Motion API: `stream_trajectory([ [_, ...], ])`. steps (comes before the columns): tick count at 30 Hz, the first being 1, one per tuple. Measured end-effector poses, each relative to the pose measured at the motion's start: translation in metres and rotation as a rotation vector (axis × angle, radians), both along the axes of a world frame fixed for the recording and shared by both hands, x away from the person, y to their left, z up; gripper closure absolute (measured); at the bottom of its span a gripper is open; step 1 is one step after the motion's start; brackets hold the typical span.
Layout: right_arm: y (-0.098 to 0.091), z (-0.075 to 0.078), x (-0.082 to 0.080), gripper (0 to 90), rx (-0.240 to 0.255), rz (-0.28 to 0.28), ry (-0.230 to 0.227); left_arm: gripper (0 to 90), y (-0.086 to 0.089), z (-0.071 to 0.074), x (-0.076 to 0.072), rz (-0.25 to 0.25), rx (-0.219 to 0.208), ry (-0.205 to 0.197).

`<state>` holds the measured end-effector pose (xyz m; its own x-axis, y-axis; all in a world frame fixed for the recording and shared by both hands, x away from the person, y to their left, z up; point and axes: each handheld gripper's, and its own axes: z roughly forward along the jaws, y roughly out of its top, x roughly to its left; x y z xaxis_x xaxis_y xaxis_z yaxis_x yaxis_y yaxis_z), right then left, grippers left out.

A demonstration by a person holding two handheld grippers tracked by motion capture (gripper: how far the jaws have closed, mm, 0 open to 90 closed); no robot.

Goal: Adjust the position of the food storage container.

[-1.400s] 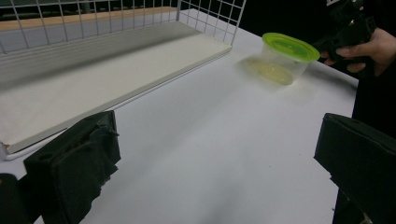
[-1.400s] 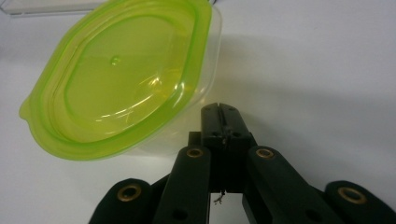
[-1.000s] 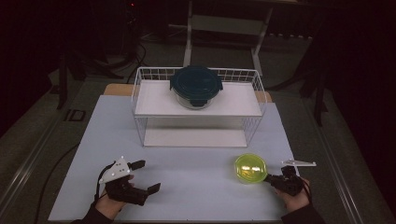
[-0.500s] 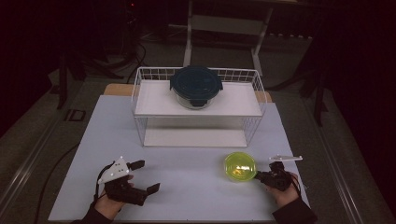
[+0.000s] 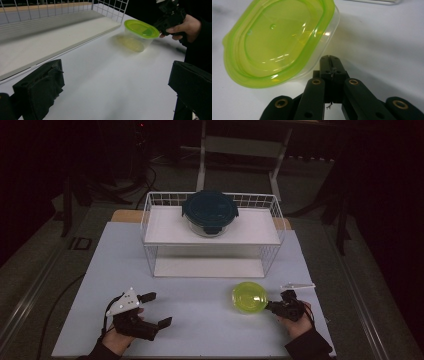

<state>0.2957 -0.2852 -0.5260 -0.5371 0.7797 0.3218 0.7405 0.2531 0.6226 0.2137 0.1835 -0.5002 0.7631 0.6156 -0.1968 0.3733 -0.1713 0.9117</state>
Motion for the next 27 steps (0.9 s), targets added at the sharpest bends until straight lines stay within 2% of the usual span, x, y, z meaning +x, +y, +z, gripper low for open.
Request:
stream_trajectory([
  [12,0.036,0.0,0.015,90.0,0.004,0.059,0.008,0.0,0.0,0.0,0.0,-0.003,0.001,0.002],
  [27,0.068,-0.001,0.025,90.0,0.002,0.111,0.012,0.0,-0.001,-0.001,-0.001,-0.014,0.007,0.005],
])
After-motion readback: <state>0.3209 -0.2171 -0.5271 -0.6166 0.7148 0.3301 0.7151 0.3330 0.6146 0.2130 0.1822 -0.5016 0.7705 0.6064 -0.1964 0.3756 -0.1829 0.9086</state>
